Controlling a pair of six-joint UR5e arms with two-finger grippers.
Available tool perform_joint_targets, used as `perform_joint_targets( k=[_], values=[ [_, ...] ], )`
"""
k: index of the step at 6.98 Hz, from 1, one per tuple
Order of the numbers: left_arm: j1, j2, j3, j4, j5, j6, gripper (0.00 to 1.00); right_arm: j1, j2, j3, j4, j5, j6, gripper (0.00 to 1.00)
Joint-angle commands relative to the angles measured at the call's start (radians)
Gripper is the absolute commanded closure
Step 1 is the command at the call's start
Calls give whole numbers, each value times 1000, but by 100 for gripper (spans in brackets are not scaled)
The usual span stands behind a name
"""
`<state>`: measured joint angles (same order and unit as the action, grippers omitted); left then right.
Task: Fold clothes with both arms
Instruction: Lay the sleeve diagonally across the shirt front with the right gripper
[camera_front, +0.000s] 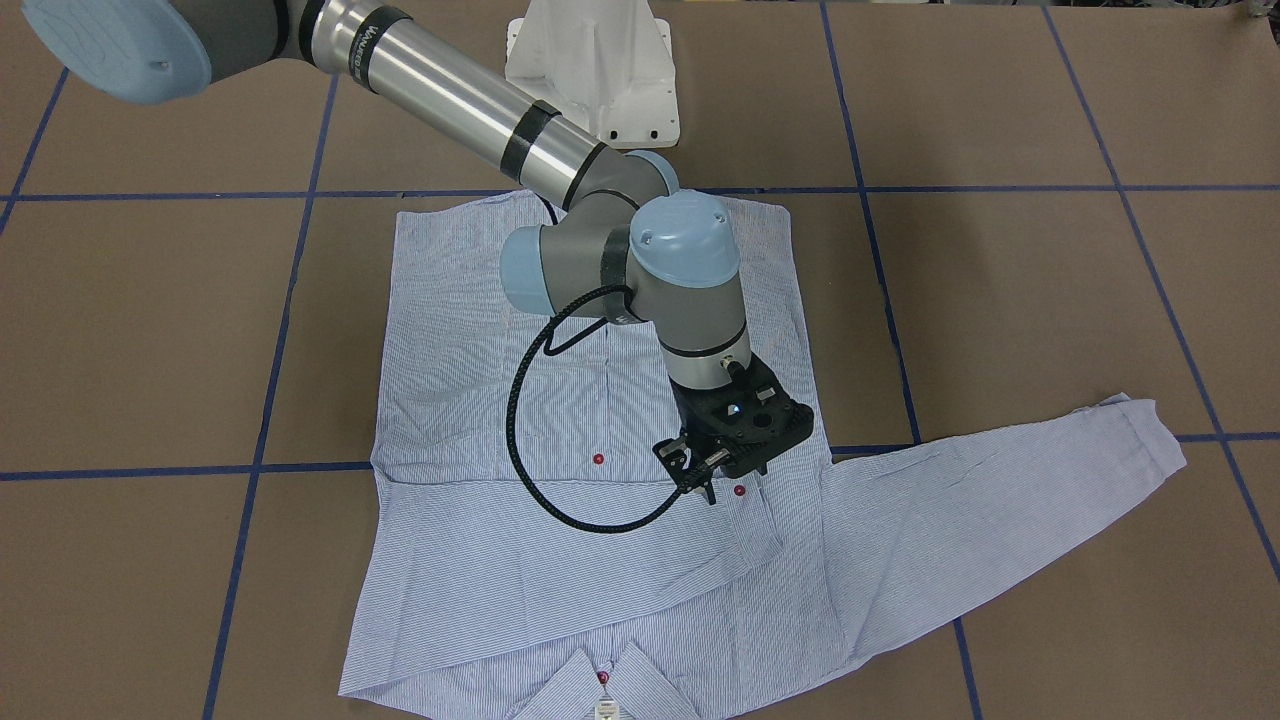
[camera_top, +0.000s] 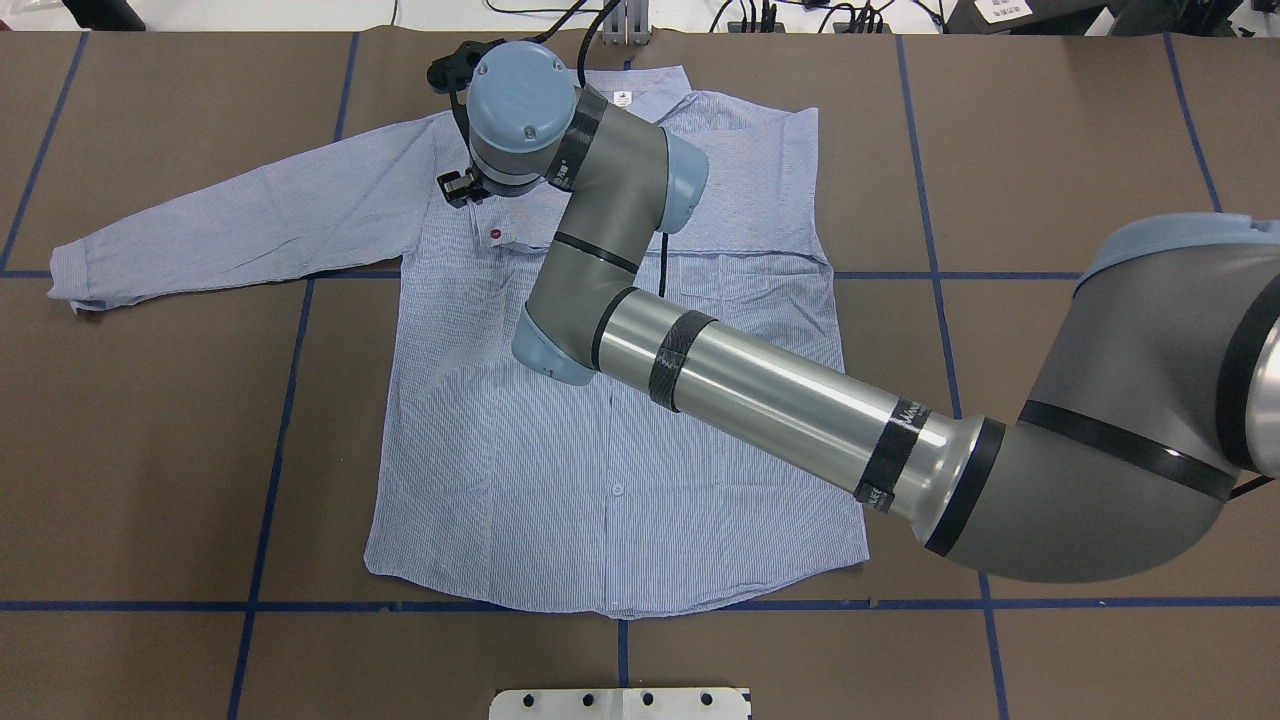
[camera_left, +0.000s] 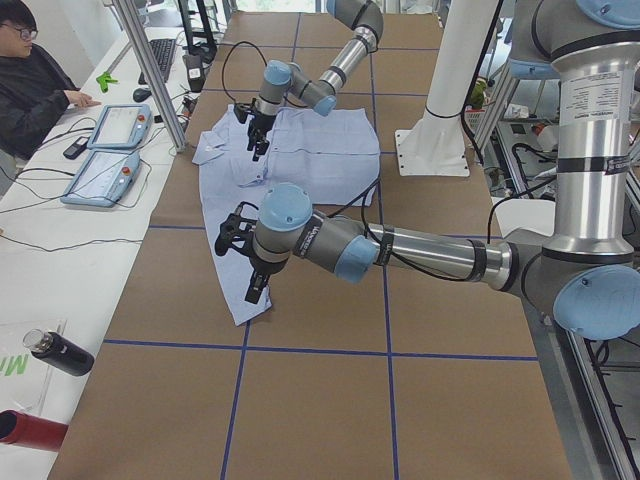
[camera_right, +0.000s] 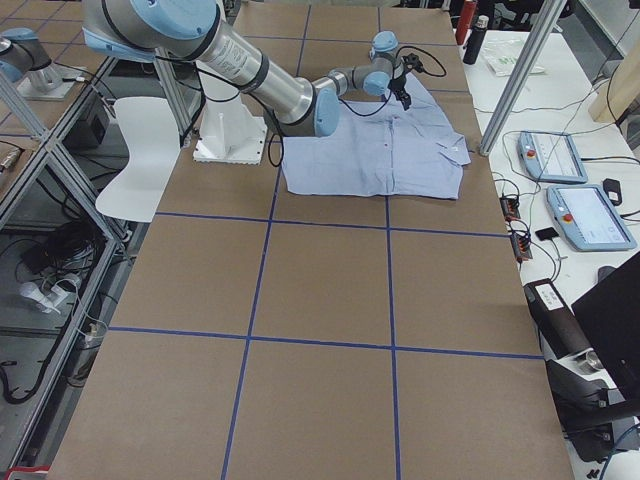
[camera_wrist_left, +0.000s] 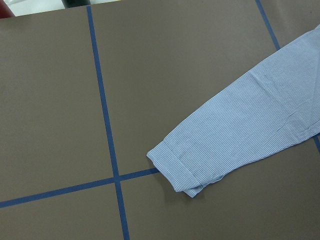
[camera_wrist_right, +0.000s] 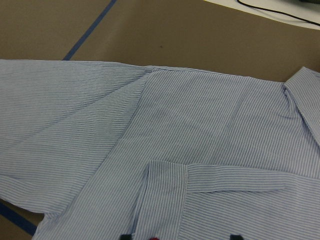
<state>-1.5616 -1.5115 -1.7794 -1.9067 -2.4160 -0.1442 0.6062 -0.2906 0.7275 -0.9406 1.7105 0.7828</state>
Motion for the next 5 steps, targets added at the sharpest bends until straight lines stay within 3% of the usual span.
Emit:
perform_joint_targets(
  k=[1,2,3,5],
  values=[
    [0,-4,0,0,2,-3,0,0,4,3,-1,3,27,1],
    [0,-9,-2,-2,5,-36,0,1,-1,30,-10,9,73,1],
    [11,-16,-8,-29,44,-161,0,6,-21,115,-96,38,138,1],
    [82,-9,9,-131,161,-317,0,30,-76,336,-389,79,144,1]
  ],
)
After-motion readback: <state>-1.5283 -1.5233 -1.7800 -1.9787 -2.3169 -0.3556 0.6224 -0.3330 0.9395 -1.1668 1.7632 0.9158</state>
